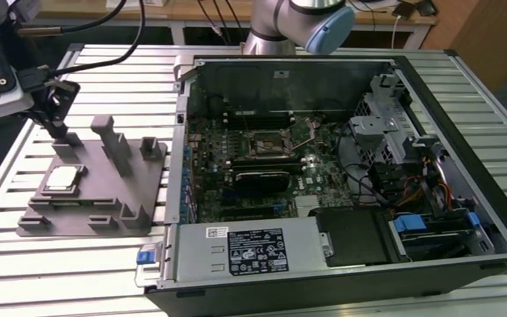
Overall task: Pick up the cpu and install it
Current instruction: 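Reach for the cpu, then pick up the cpu and move it towards the insertion slot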
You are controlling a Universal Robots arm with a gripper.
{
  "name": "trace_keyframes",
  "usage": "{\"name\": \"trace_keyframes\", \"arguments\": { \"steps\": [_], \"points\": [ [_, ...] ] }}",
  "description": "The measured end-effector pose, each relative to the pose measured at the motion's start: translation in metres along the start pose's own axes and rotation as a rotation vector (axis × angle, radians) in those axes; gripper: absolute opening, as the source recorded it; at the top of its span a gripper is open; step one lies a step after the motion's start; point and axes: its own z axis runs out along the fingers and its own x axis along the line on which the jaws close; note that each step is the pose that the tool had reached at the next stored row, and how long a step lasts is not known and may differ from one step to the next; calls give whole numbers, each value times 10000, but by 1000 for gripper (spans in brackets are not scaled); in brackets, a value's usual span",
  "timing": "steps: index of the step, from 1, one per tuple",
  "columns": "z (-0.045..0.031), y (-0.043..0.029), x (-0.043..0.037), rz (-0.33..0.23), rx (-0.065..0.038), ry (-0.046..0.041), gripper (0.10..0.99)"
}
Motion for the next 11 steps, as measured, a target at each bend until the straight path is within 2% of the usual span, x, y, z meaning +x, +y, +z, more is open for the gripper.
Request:
{"name": "trace_keyframes", "arguments": {
  "steps": [4, 11],
  "points": [
    [42, -12, 38, 11, 1, 0, 106],
    [45, -14, 57, 12, 1, 0, 106]
  ]
}}
